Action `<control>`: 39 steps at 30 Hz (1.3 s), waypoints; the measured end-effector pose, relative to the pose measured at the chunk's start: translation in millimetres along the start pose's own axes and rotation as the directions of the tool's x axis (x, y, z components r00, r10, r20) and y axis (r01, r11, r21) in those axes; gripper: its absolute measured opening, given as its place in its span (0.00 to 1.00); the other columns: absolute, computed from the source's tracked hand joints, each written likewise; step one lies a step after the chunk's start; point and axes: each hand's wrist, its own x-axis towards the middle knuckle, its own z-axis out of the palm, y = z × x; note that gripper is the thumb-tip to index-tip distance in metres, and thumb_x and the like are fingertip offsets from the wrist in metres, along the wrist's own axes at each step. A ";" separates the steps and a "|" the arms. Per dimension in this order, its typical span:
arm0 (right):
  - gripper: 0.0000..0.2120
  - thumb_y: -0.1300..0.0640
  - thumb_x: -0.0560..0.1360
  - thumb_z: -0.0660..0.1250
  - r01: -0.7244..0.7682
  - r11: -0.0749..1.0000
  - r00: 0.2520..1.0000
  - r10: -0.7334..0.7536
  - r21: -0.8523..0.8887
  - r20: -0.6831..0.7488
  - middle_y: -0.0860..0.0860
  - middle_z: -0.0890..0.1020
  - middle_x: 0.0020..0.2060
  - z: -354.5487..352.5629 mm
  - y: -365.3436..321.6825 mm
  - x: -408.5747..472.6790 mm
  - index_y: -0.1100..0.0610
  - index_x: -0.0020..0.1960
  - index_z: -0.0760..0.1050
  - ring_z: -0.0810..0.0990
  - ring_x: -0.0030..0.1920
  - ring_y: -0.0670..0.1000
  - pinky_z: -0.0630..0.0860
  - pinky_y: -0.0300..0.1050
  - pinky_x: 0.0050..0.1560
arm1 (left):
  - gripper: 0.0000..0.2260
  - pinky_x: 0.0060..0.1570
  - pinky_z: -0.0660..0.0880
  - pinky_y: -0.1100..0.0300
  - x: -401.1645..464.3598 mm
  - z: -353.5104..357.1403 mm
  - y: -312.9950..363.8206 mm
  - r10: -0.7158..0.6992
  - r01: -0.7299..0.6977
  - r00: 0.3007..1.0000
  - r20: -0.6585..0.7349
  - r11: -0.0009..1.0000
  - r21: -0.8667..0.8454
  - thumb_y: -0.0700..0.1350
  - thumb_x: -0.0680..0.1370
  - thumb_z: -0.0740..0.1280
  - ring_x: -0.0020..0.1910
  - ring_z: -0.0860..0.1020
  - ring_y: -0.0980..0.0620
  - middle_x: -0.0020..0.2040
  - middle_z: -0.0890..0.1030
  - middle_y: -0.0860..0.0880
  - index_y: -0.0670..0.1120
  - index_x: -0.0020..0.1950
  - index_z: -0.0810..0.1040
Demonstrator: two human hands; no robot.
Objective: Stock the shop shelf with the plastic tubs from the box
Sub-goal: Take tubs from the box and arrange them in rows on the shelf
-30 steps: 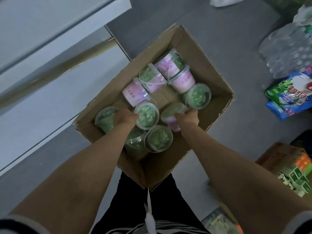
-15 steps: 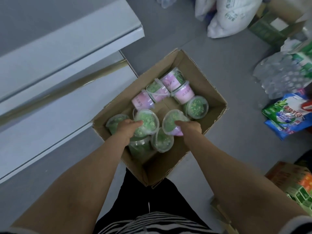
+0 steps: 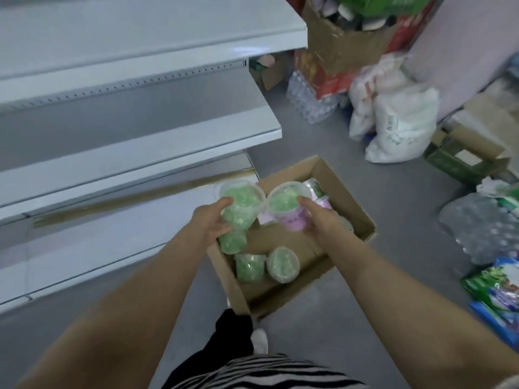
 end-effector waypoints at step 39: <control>0.32 0.39 0.68 0.75 0.402 0.879 0.780 -0.476 0.256 0.406 0.60 0.79 0.52 349.1 -224.9 -204.4 0.59 0.62 0.71 0.81 0.53 0.56 0.79 0.52 0.59 | 0.26 0.49 0.70 0.59 -64.2 -258.5 341.7 0.602 -0.675 0.621 -0.502 0.736 0.048 0.53 0.72 0.74 0.55 0.78 0.44 0.57 0.80 0.43 0.36 0.60 0.76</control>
